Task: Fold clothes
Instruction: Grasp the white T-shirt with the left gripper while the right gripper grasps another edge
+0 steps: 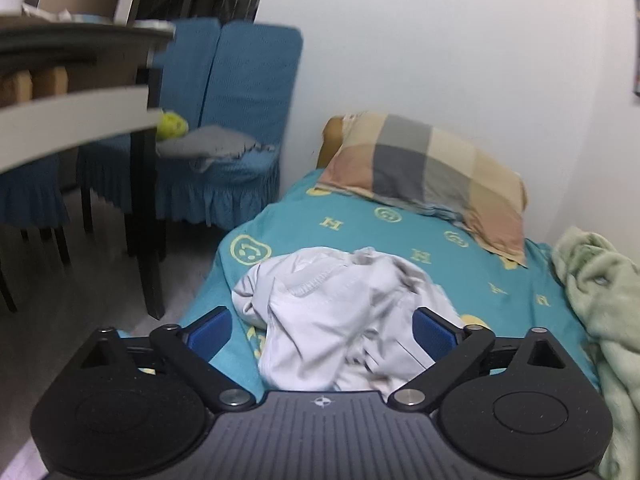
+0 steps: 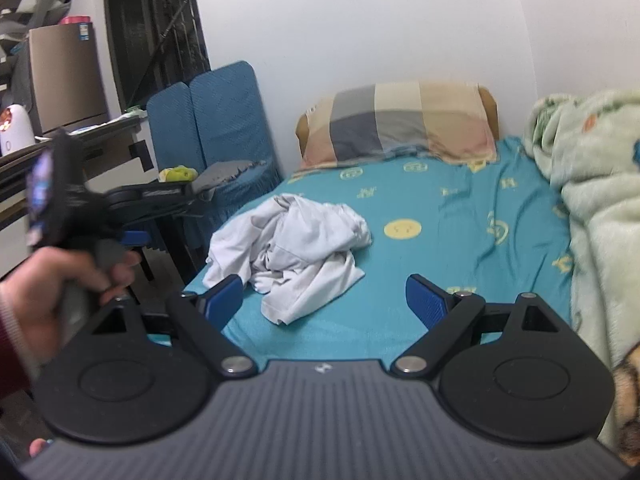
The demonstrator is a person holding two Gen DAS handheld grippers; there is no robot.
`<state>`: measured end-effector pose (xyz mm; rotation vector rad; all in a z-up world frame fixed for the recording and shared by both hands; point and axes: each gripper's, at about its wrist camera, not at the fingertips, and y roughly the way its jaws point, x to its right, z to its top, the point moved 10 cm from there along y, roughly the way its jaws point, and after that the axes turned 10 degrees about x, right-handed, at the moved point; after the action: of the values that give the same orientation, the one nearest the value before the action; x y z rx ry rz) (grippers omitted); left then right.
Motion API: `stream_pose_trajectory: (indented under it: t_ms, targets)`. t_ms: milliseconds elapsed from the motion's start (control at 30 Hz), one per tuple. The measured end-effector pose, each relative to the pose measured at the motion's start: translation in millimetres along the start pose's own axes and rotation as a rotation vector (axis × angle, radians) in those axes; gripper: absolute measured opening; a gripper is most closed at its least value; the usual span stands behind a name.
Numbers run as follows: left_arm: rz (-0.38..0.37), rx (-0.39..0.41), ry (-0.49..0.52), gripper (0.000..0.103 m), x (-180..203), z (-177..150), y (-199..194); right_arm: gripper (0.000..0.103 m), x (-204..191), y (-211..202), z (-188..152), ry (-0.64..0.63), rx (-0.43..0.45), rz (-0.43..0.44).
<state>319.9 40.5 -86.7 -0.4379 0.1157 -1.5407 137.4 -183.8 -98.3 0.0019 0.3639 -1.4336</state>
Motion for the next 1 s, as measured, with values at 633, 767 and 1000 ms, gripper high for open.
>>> stream_pose_trajectory:
  t_ms: [633,767,1000]
  targets:
    - [-0.071,0.038,0.104,0.006,10,-14,80,0.09,26,58,-29,0.023,-0.056,-0.015]
    - [-0.146,0.121,0.124,0.005,35,14,17,0.09,23,45,-14,0.006,0.003,-0.008]
    - [-0.197,0.097,0.195,0.005,56,20,-100,0.09,13,17,8,0.019,0.068,0.033]
